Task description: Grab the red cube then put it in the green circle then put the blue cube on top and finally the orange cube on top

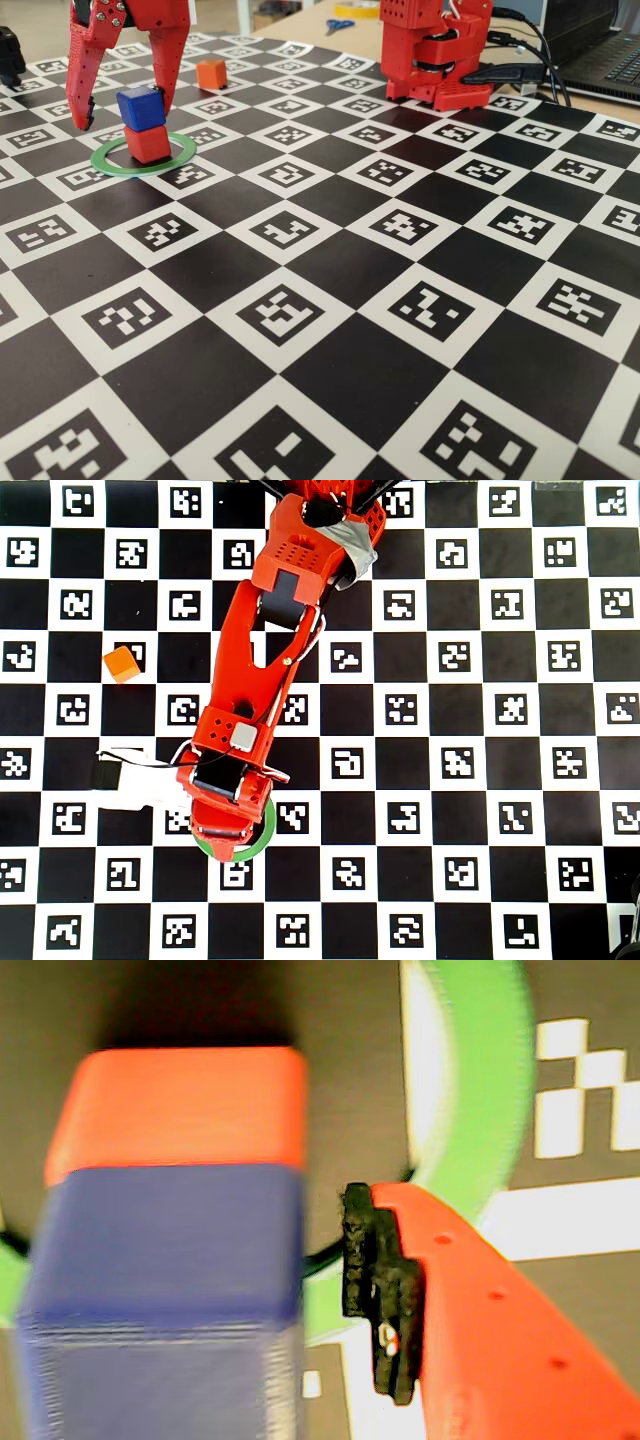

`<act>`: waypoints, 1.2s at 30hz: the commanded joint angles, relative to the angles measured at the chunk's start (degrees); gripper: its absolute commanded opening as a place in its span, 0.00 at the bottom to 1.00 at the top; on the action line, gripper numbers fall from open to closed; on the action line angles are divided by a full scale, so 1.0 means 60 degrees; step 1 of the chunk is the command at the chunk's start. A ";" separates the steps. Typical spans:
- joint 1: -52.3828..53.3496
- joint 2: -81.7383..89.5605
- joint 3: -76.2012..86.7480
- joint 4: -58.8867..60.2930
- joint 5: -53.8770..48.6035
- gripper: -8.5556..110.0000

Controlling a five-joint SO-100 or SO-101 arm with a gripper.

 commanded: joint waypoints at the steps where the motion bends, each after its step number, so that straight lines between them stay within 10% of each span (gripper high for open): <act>1: 0.0146 0.2095 0.0044 0.0220 0.0117 0.46; 36: 0.3398 0.7354 0.4761 0.0483 0.1597 0.46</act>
